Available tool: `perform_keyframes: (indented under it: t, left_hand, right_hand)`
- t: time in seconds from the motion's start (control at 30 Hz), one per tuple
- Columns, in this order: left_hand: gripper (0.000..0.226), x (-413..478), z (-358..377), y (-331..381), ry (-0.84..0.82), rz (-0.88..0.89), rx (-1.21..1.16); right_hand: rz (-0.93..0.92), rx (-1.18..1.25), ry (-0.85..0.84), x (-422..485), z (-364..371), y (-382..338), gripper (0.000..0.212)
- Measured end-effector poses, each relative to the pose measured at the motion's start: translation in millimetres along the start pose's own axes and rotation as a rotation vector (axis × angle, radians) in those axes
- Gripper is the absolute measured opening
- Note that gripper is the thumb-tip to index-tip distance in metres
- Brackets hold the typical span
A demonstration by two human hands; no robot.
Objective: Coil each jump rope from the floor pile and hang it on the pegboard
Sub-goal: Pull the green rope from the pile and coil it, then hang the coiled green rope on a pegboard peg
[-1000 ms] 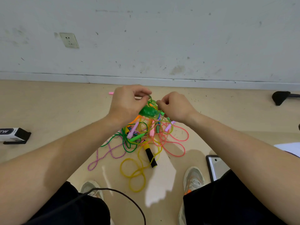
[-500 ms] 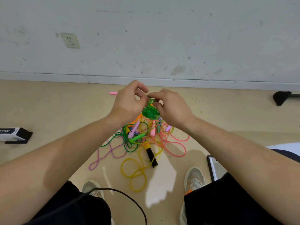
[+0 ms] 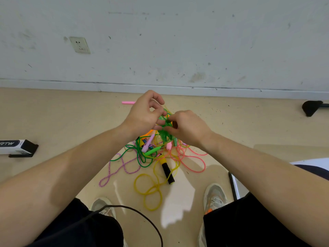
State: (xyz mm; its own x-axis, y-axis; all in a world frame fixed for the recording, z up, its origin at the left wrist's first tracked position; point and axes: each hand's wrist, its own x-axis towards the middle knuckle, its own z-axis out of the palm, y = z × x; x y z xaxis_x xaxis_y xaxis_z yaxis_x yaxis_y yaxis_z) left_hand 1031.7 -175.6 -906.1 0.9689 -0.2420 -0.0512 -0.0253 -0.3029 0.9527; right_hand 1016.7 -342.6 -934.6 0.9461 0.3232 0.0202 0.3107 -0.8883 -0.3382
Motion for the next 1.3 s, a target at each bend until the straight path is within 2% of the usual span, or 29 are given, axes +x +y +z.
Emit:
perform_keyframes:
  t: [0.17, 0.23, 0.33, 0.43, 0.6, 0.73, 0.83, 0.93, 1.07, 1.2, 1.3]
  left_hand:
    - [0.018, 2.0, -1.5, 2.9, -0.071, -0.036, 0.0]
    - [0.02, 3.0, -1.7, 2.0, -0.084, -0.009, 0.1]
    - [0.026, 6.0, -3.5, -2.6, -0.072, 0.076, 0.293]
    - [0.028, 6.8, -3.3, -5.0, -0.042, 0.069, 0.206]
    - [0.027, 3.4, 6.1, -7.0, -0.026, 0.077, 0.078]
    - [0.025, 6.5, 6.6, -7.9, -0.029, 0.041, 0.127]
    - [0.023, 8.7, 5.8, -5.4, -0.011, 0.008, 0.103]
    - [0.018, 9.7, 4.3, -1.2, 0.008, -0.001, 0.073]
    - [0.012, 10.6, -0.8, 5.1, 0.004, -0.01, 0.064]
    - [0.013, 7.7, -1.9, 10.1, -0.018, 0.005, 0.02]
    - [0.017, 9.6, -2.7, 11.8, 0.047, 0.051, -0.023]
  right_hand:
    - [0.004, 0.005, 0.002, -0.2, 1.5, -1.0, 0.04]
    - [0.041, 0.055, 0.002, -0.2, 6.8, -0.3, 0.041]
    - [0.147, 0.117, -0.014, -0.2, 15.7, 4.6, 0.029]
    - [0.232, 0.163, -0.01, 0.7, 20.0, 6.2, 0.029]
    - [0.215, 0.144, -0.011, -0.8, 22.8, -1.3, 0.021]
    - [0.204, 0.243, 0.044, -2.7, 20.5, 1.0, 0.036]
    - [0.189, 0.312, 0.102, -3.1, 17.0, -1.0, 0.033]
    - [0.165, 0.388, 0.131, -3.2, 15.9, -3.6, 0.039]
    - [0.173, 0.535, 0.234, -2.0, 14.9, -4.8, 0.025]
    - [0.179, 0.456, 0.269, 2.4, 7.1, -4.0, 0.014]
    - [0.168, 0.515, 0.3, 6.5, -1.1, -5.5, 0.011]
